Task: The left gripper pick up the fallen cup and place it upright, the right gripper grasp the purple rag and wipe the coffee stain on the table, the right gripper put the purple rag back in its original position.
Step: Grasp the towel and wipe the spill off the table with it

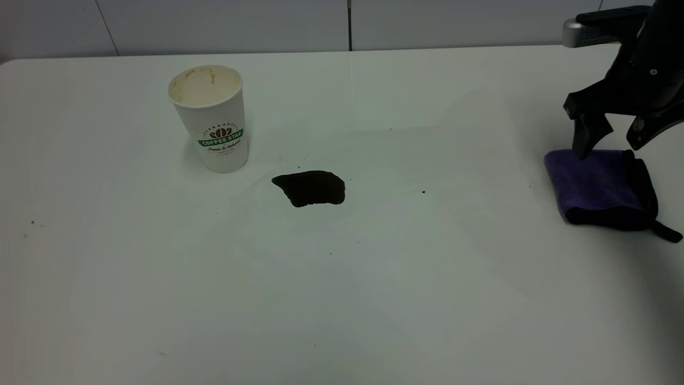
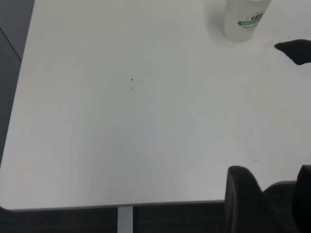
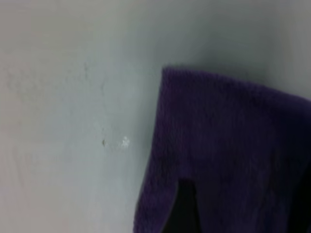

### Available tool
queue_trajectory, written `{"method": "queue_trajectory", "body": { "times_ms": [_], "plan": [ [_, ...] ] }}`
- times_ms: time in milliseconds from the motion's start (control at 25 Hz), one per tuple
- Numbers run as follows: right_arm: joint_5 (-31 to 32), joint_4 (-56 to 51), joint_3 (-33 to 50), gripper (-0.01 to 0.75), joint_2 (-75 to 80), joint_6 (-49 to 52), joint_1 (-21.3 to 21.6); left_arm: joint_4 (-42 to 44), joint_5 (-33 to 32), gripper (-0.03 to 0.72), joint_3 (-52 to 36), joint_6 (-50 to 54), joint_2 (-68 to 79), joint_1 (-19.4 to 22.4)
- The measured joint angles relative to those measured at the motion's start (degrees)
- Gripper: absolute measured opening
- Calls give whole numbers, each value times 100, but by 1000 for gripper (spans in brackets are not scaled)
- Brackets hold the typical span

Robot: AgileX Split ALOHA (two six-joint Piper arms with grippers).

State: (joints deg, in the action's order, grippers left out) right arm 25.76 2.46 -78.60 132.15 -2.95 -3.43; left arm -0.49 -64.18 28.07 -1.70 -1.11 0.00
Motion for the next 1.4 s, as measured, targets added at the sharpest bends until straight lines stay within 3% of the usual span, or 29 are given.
{"method": "queue_trajectory", "body": {
  "times_ms": [280, 440, 560, 760, 840, 1000, 1200, 1400],
  "plan": [
    [207, -199, -416, 712, 577, -130, 0, 0, 0, 283, 0, 0, 0, 0],
    [210, -358, -417, 633, 773, -145, 0, 0, 0, 283, 0, 0, 0, 0],
    [200, -491, -429, 511, 866, -150, 0, 0, 0, 283, 0, 0, 0, 0],
    [200, -657, -477, 157, 921, -221, 0, 0, 0, 283, 0, 0, 0, 0],
    [213, -736, -483, 72, 921, -342, -25, 0, 0, 283, 0, 0, 0, 0],
    [523, -1131, -733, 59, 866, -760, -311, 0, 0, 283, 0, 0, 0, 0],
    [1167, -2051, -1681, 59, 745, -1257, -1172, 0, 0, 283, 0, 0, 0, 0],
    [1346, -2271, -2540, 59, 957, -1304, -1900, 0, 0, 283, 0, 0, 0, 0]
  ]
}}
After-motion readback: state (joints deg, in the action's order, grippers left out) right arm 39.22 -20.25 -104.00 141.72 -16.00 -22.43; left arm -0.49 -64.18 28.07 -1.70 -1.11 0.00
